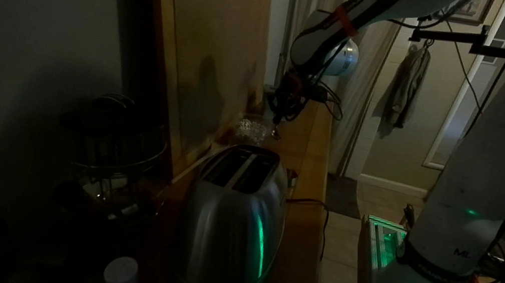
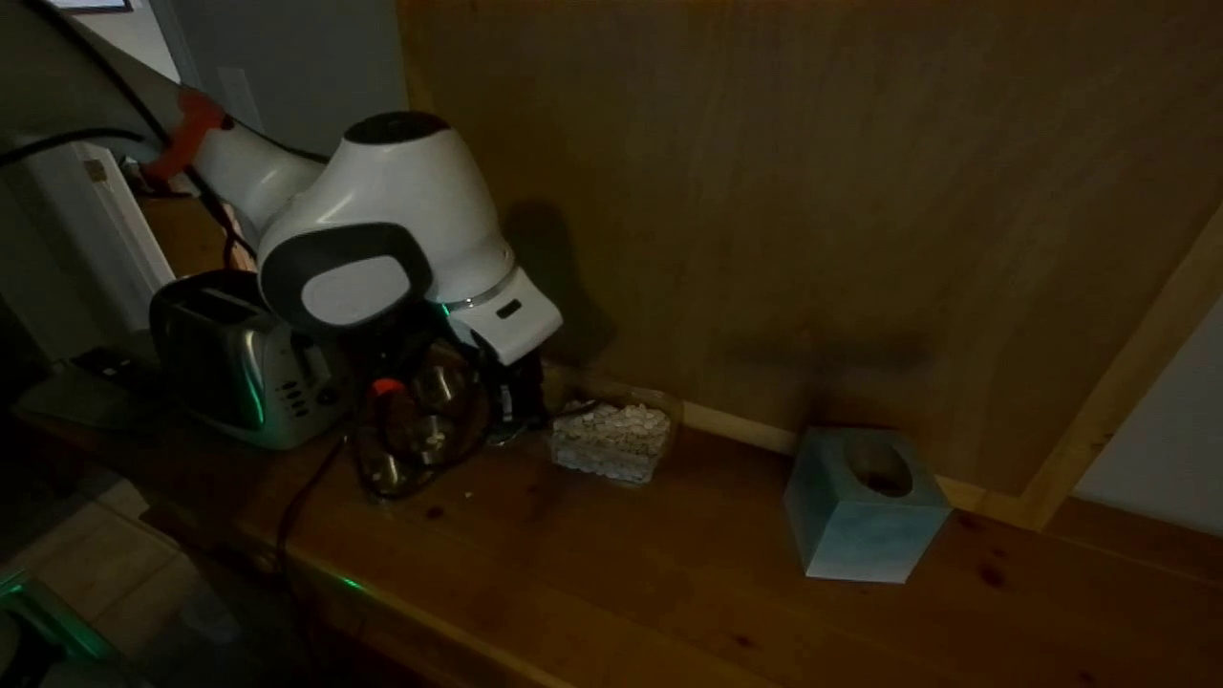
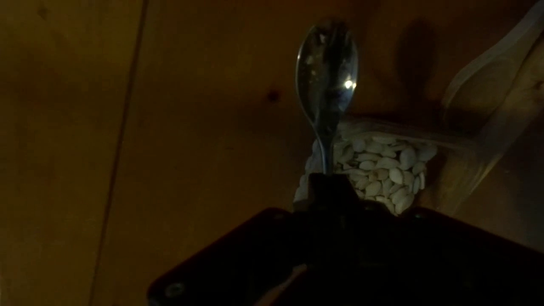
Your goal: Put one white object on the silver spoon then lift the spoon and put the object in the silver bowl.
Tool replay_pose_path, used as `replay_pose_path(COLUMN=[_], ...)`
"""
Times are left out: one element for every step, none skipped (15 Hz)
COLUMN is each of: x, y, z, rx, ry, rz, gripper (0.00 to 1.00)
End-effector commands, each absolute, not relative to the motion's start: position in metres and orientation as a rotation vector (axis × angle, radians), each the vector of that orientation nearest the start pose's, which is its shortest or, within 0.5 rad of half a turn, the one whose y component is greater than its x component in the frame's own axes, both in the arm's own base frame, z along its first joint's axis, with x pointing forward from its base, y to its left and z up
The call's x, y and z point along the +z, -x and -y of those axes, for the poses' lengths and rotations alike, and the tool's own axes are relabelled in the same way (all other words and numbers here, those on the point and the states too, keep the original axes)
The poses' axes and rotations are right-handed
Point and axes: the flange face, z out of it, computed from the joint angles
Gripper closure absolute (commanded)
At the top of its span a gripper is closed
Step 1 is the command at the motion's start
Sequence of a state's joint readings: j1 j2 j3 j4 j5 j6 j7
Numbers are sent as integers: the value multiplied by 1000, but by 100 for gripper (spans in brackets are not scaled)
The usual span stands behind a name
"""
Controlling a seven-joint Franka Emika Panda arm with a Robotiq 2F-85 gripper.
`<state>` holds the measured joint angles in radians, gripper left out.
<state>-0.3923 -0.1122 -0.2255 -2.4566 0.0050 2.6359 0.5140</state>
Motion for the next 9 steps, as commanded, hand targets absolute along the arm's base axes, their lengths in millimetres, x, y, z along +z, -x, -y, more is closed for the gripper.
replay_pose_path(x=[370, 366, 360, 355, 352, 350, 347, 345, 341], y=[-397, -396, -394, -392, -390, -390, -388, -387, -386], z=[287, 287, 289, 291, 291, 292, 293, 295, 297], rx=[-344, -317, -287, -272, -258, -262, -250, -240, -230], ry=[2634, 2643, 2650, 2654, 2644, 2629, 2614, 2606, 2588], rz=[-1713, -1719, -1726, -1736, -1728, -1725, -1730, -1734, -1740], gripper=[98, 98, 98, 98, 98, 98, 98, 98, 98])
